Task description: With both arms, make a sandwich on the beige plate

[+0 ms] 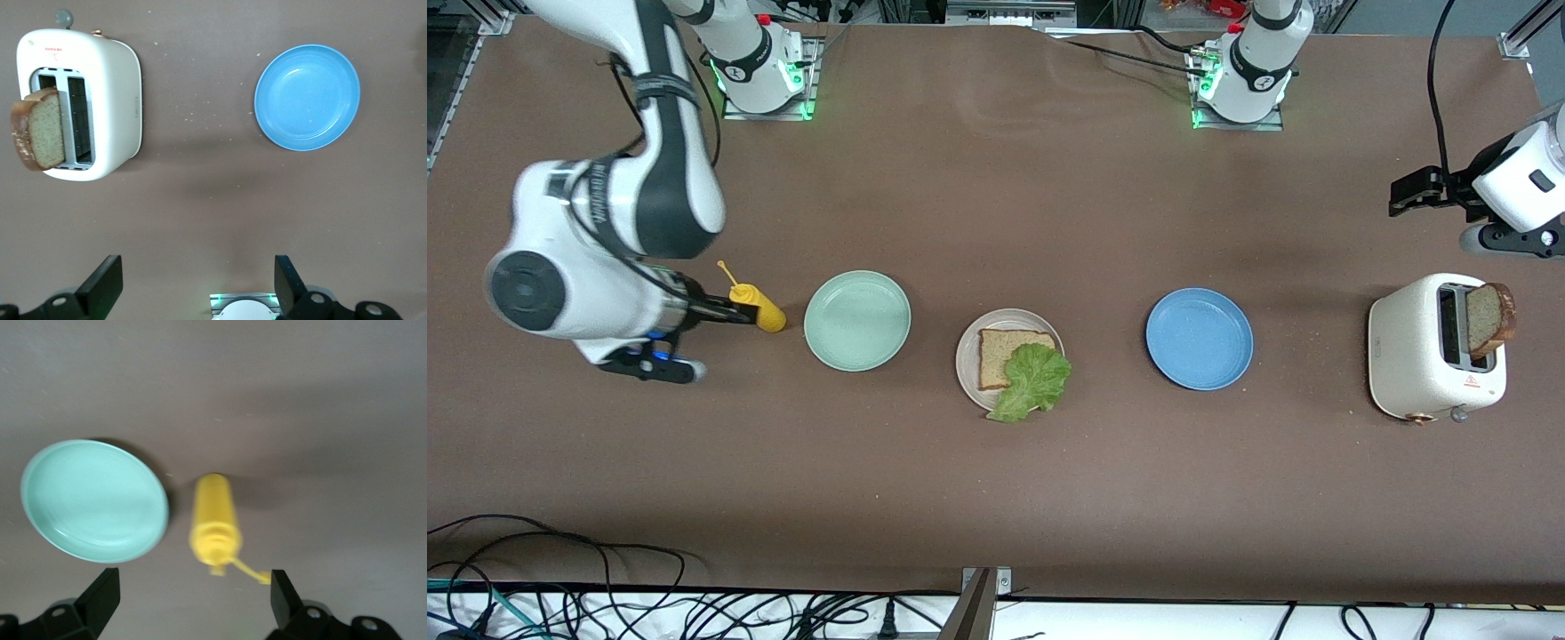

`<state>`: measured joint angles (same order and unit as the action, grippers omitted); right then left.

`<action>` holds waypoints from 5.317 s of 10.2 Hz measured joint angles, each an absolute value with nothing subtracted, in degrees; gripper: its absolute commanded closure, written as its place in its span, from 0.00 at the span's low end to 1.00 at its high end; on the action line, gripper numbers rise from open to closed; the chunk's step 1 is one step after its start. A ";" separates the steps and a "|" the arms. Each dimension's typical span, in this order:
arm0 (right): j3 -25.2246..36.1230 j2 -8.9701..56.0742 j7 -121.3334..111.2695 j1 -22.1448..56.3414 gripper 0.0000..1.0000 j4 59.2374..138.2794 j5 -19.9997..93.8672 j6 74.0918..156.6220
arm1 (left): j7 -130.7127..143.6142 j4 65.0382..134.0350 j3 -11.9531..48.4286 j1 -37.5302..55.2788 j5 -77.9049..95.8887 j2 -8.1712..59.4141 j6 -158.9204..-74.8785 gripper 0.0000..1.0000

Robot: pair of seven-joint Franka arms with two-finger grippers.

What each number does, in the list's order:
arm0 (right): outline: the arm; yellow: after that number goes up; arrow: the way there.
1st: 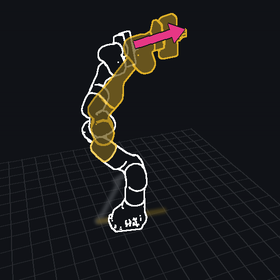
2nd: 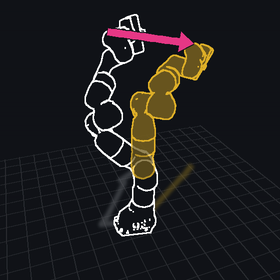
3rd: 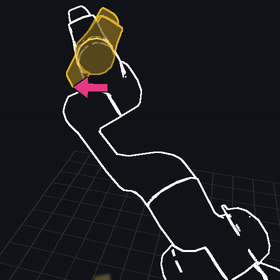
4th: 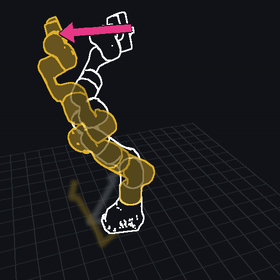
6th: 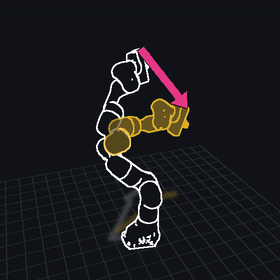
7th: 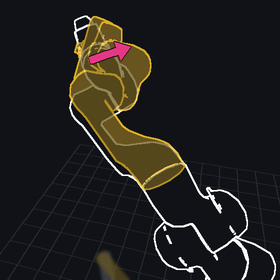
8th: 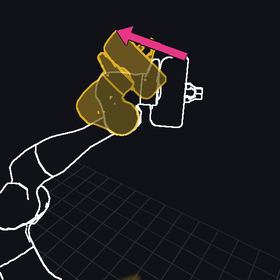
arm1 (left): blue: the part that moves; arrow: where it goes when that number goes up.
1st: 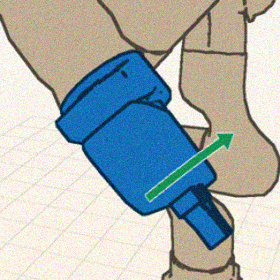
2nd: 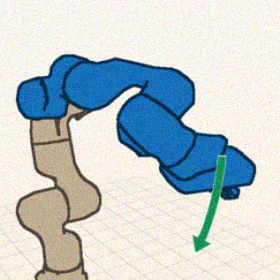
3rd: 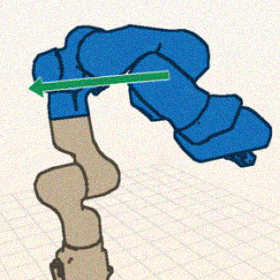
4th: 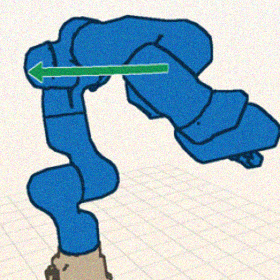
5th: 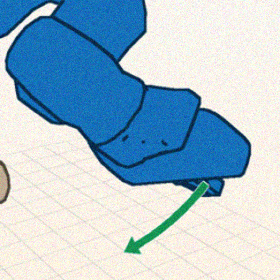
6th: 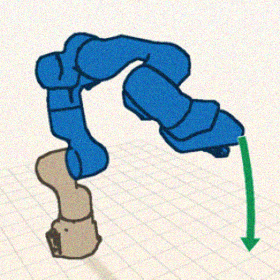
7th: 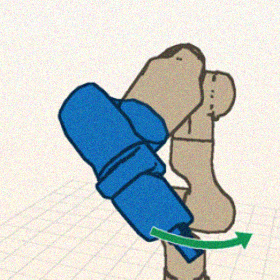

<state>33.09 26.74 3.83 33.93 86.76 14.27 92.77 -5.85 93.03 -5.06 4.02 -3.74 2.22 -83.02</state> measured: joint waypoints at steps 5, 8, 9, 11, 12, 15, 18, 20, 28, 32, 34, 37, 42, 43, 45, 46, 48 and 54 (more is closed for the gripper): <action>44.12 24.91 -30.88 33.77 0.00 96.11 15.38 96.72 | -6.43 93.19 -5.16 -0.30 -4.44 4.50 -84.48 0.00; 46.65 24.92 -47.14 31.96 0.00 99.77 19.45 100.94 | -13.17 93.31 -5.24 -6.80 -4.44 9.37 -91.35 0.00; 46.68 24.99 -53.23 30.40 0.00 100.27 21.98 101.16 | -16.21 93.29 -5.26 -8.06 -4.44 10.88 -92.61 0.00; 46.71 25.78 -69.04 26.86 0.00 101.25 29.01 101.22 | -18.45 93.14 -5.13 -8.42 -4.44 12.66 -93.36 0.00; 46.70 26.69 -77.16 25.31 0.00 101.88 32.59 101.22 | -18.68 93.01 -5.03 -8.40 -4.46 13.27 -93.56 0.00; 46.60 30.34 -98.82 21.96 0.00 103.67 44.06 98.90 | -22.59 92.73 -5.11 -9.34 -6.87 15.32 -95.94 0.00; 46.41 36.04 -118.41 20.44 0.00 104.42 56.55 92.27 | -24.43 92.59 -5.14 -11.76 -6.87 17.14 -96.77 0.00; 45.59 40.83 -129.91 19.17 0.00 104.51 64.35 86.59 | -27.90 91.70 -5.15 -13.39 -6.87 18.94 -98.30 0.00; 32.12 45.57 -149.09 11.94 0.09 104.41 73.62 80.44 | -31.96 89.91 -5.02 -14.96 -6.87 21.89 -98.98 0.00; 29.79 46.15 -149.73 11.92 0.99 104.41 75.13 80.28 | -31.97 89.69 -5.04 -15.21 -6.87 22.23 -99.87 0.00; 29.50 46.16 -149.46 11.91 1.00 104.37 75.21 80.26 | -31.97 89.69 -5.04 -15.27 -6.87 22.36 -99.88 0.00; 29.50 46.16 -142.28 12.02 1.00 102.96 75.22 80.52 | -31.97 89.69 -5.04 -15.28 -6.87 22.38 -99.89 0.00; 36.18 45.27 -117.58 20.66 1.00 95.12 71.60 86.07 | -31.98 89.69 -5.04 -15.49 -6.87 22.42 -99.91 0.00; 41.00 45.20 -112.96 26.49 1.00 94.49 70.88 87.58 | -31.98 89.68 -5.05 -15.52 -6.87 22.43 -99.92 0.00; 51.24 44.98 -103.71 40.72 1.00 93.91 68.85 91.60 | -31.98 89.65 -5.01 -15.57 -6.86 22.46 -99.92 0.00; 54.32 44.82 -98.69 46.76 1.00 93.76 66.74 93.82 | -31.98 89.64 -5.00 -15.61 -6.86 22.47 -99.93 0.00; 56.73 44.69 -91.33 54.86 1.00 93.44 61.09 98.71 | -31.98 89.63 -4.97 -15.69 -6.87 22.47 -99.94 0.00; 57.95 44.65 -67.60 67.88 1.00 84.82 34.40 102.40 | -32.19 89.62 -4.80 -15.76 -6.86 22.55 -99.97 0.00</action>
